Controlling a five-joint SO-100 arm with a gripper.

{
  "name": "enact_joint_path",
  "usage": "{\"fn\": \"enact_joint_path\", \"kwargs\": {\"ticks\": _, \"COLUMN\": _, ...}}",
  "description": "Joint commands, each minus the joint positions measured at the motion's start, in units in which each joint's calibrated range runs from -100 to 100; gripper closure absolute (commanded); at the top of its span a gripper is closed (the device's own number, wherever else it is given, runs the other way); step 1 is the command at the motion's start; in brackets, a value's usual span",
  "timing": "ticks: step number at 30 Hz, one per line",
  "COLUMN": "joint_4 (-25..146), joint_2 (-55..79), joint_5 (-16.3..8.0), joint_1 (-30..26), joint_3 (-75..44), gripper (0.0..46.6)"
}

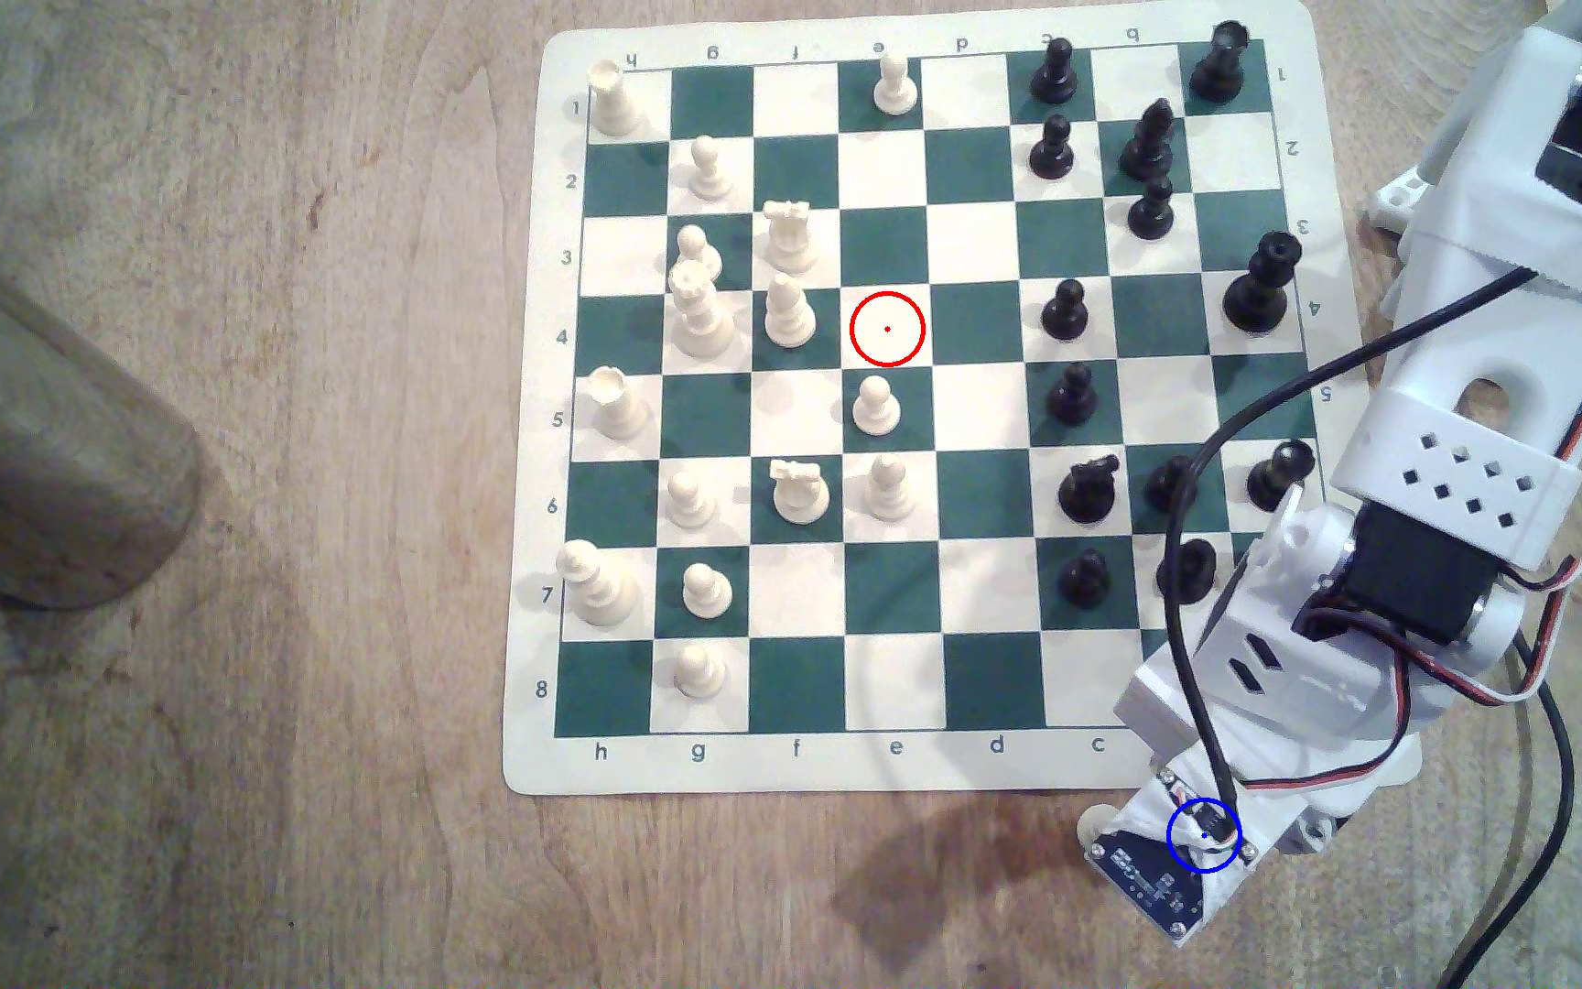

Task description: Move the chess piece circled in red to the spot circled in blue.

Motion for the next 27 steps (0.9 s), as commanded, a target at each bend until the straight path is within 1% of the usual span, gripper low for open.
{"fn": "enact_joint_path", "kwargs": {"ticks": 1, "joint_4": -1.4, "joint_2": -1.3, "joint_5": -0.4, "joint_1": -0.5, "joint_3": -3.4, "gripper": 46.0}}
{"fn": "enact_joint_path", "kwargs": {"ticks": 12, "joint_4": -1.4, "joint_2": -1.3, "joint_5": -0.6, "joint_1": -1.9, "joint_3": -2.8, "gripper": 45.9}}
{"fn": "enact_joint_path", "kwargs": {"ticks": 15, "joint_4": -1.7, "joint_2": -1.1, "joint_5": -0.7, "joint_1": -1.7, "joint_3": -2.8, "gripper": 43.5}}
{"fn": "enact_joint_path", "kwargs": {"ticks": 24, "joint_4": -1.8, "joint_2": 0.5, "joint_5": -0.7, "joint_1": -1.4, "joint_3": -1.5, "gripper": 42.2}}
{"fn": "enact_joint_path", "kwargs": {"ticks": 25, "joint_4": -1.8, "joint_2": 0.6, "joint_5": -0.7, "joint_1": -1.3, "joint_3": -1.3, "gripper": 41.5}}
{"fn": "enact_joint_path", "kwargs": {"ticks": 27, "joint_4": -1.8, "joint_2": 0.6, "joint_5": -0.8, "joint_1": -1.3, "joint_3": -1.3, "gripper": 38.5}}
